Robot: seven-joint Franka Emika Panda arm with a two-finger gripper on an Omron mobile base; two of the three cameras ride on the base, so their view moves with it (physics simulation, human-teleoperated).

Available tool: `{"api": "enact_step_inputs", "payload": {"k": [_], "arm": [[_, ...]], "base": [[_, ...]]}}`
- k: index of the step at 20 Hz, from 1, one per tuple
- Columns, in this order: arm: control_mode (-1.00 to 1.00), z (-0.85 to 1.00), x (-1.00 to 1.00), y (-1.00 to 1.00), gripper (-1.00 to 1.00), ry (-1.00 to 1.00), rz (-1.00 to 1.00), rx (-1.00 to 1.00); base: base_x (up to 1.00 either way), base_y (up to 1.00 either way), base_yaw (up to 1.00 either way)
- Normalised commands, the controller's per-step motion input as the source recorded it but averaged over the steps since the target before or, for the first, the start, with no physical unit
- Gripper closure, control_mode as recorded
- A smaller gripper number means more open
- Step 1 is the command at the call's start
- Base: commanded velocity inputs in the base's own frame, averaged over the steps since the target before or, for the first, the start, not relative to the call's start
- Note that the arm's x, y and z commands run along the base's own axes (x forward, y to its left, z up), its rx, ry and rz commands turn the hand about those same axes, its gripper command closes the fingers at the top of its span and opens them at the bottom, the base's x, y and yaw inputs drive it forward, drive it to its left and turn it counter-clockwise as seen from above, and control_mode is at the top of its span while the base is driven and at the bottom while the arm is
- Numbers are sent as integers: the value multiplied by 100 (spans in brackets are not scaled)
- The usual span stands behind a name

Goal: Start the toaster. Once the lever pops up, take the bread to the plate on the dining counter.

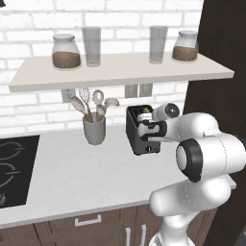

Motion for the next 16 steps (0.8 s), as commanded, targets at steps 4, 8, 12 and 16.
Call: {"api": "enact_step_inputs", "payload": {"k": [4, 8, 12, 16], "arm": [[-100, 0, 0, 0, -100, 0, 0, 0], [-100, 0, 0, 0, -100, 0, 0, 0], [-100, 0, 0, 0, -100, 0, 0, 0], [-100, 0, 0, 0, -100, 0, 0, 0]], "base": [[0, 0, 0], [0, 0, 0], [0, 0, 0], [0, 0, 0]]}}
